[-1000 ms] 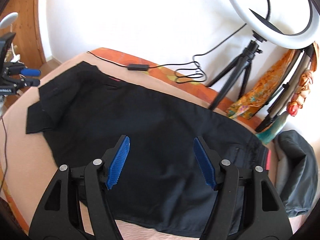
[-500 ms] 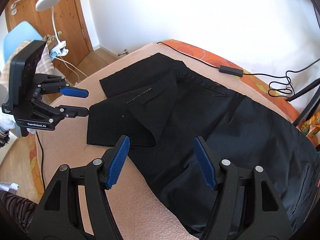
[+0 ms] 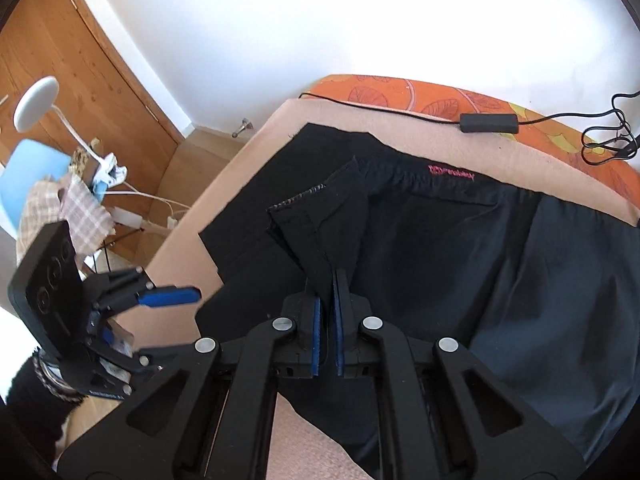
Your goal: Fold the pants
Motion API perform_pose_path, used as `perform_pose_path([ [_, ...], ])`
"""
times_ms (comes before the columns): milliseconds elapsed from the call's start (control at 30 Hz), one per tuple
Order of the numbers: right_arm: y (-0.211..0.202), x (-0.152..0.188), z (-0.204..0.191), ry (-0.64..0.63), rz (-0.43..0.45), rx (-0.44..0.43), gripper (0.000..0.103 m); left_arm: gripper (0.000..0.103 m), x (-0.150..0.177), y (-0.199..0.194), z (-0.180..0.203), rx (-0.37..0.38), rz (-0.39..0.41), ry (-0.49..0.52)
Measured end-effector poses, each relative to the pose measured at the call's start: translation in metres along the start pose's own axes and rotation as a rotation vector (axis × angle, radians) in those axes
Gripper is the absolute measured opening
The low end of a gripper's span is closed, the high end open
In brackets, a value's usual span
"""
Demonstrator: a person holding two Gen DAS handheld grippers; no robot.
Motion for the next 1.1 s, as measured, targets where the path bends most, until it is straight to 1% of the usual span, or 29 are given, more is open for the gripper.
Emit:
perform_pose_path([
  [133,0.015,-0.032,-0.017,0.022,0.022,-0.043,0.006,0.055,-0.008,-0.009,-0.008,0.033,0.04,-0.062],
  [200,0.027,-0.047,-0.028,0.022,0.028,-0.059,0.006,0.061,-0.012,-0.013,-0.012,0.052,0.058,-0.091],
  [233,0.034,-0.053,-0.033,0.024,0.028,-0.065,0.006,0.062,-0.013,-0.014,-0.015,0.061,0.063,-0.107],
  [367,0.063,-0.073,-0.046,0.038,0.027,-0.073,0.006,0.063,-0.016,-0.014,-0.03,0.075,0.076,-0.171],
  [467,0.079,-0.085,-0.046,0.059,0.041,-0.065,0.006,0.063,-0.018,-0.013,-0.042,0.083,0.079,-0.218],
  [533,0.086,-0.088,-0.043,0.079,0.04,-0.078,0.006,0.063,-0.021,-0.01,-0.047,0.075,0.07,-0.234],
  [567,0.088,-0.089,-0.04,0.093,0.041,-0.085,0.011,0.063,-0.023,-0.007,-0.05,0.063,0.066,-0.235],
  [600,0.09,-0.09,-0.038,0.105,0.039,-0.095,0.023,0.063,-0.025,-0.006,-0.053,0.043,0.065,-0.231],
  [633,0.09,-0.089,-0.035,0.114,0.036,-0.094,0.032,0.063,-0.026,-0.003,-0.056,0.009,0.06,-0.228],
  [667,0.088,-0.087,-0.031,0.12,0.041,-0.085,0.044,0.063,-0.027,0.001,-0.062,-0.037,0.046,-0.234],
  [700,0.084,-0.085,-0.028,0.12,0.052,-0.084,0.048,0.06,-0.028,0.005,-0.067,-0.068,0.032,-0.245],
  [733,0.079,-0.082,-0.025,0.111,0.057,-0.082,0.048,0.059,-0.028,0.008,-0.073,-0.09,0.023,-0.258],
  [767,0.075,-0.079,-0.022,0.096,0.058,-0.076,0.048,0.053,-0.029,0.01,-0.076,-0.1,0.018,-0.264],
  [800,0.07,-0.077,-0.017,0.082,0.055,-0.06,0.049,0.042,-0.03,0.012,-0.078,-0.118,0.016,-0.263],
  [833,0.065,-0.075,-0.011,0.071,0.056,-0.036,0.049,0.038,-0.03,0.014,-0.08,-0.137,0.014,-0.258],
  [867,0.061,-0.074,-0.004,0.063,0.06,-0.019,0.049,0.029,-0.03,0.015,-0.081,-0.15,0.009,-0.248],
  [900,0.056,-0.074,0.004,0.062,0.063,-0.006,0.049,0.025,-0.03,0.017,-0.081,-0.162,0.004,-0.239],
  [967,0.049,-0.075,0.022,0.087,0.072,0.003,0.049,0.021,-0.028,0.018,-0.083,-0.195,0.001,-0.221],
  [1100,0.048,-0.085,0.047,0.153,0.093,-0.012,0.05,0.018,-0.024,0.019,-0.095,-0.215,-0.007,-0.233],
])
Point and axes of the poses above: each gripper's, at about its wrist camera, not at the fingertips, and y roughly the way its jaws point, z to its right, x to its underside, the point moved 6 cm from there along y, roughly the way its jaws point, and after that the axes turned 3 degrees about -x, right-handed, at the moved point
